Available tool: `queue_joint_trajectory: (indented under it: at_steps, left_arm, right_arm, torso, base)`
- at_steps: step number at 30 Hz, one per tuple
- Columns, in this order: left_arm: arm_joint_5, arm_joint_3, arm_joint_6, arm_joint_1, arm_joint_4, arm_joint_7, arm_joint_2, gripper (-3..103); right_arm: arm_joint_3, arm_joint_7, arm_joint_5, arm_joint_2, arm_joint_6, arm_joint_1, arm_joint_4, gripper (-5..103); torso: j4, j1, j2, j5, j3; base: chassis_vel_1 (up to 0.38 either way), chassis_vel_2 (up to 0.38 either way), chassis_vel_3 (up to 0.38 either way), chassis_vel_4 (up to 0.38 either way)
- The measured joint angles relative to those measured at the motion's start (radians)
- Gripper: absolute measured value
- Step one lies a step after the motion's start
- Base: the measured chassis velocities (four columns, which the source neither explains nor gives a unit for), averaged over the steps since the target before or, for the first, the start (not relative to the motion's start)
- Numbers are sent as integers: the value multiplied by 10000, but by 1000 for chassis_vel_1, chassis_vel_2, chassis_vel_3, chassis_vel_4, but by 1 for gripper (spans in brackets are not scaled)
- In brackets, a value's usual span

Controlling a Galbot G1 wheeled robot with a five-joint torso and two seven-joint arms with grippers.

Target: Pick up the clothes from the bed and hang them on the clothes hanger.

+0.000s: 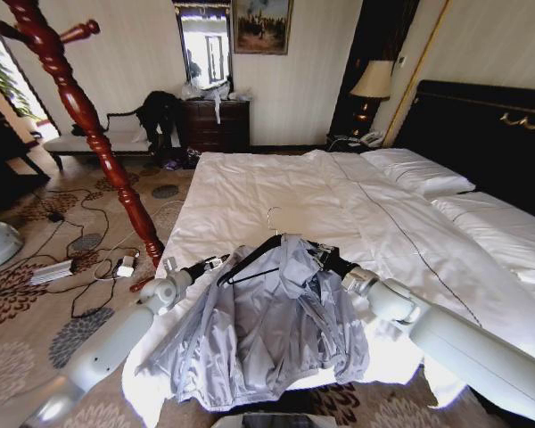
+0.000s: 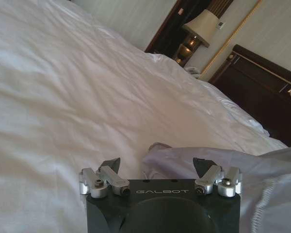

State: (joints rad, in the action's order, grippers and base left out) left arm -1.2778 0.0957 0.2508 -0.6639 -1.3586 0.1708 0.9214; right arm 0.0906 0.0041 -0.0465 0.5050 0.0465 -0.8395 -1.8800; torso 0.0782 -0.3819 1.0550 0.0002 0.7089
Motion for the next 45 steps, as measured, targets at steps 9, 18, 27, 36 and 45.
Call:
queue_joint_trajectory:
  at_steps: [9, 18, 27, 36, 45]
  left_arm:
    - [68, 651, 153, 565, 1120, -57, 868, 76]
    - [390, 899, 172, 804, 1782, -88, 1214, 70]
    - [522, 1020, 126, 858, 1974, -46, 1348, 37]
    - [573, 966, 61, 570, 1558, -121, 1272, 0]
    - [402, 596, 12, 347, 944, -338, 1063, 0]
  right_arm:
    - [2, 16, 5, -29, 18, 64, 46, 18]
    - [-14, 75, 5, -47, 16, 46, 66, 18]
    - [-22, 119, 8, -1, 16, 67, 97, 18]
    - [-151, 145, 0, 81, 28, 10, 95, 18]
    - [-118, 154, -44, 87, 39, -24, 90, 18]
  torso:
    - [-2, 0, 0, -2, 0]
    - [-4, 0, 1, 0, 0]
    - [-4, 0, 0, -2, 0]
    - [-2, 1, 1, -3, 0]
    - [-3, 1, 1, -3, -1]
  base:
    - [0, 0, 0, 0]
    - [0, 0, 0, 0]
    - [0, 0, 0, 0]
    - [0, 0, 0, 0]
    - [0, 0, 0, 0]
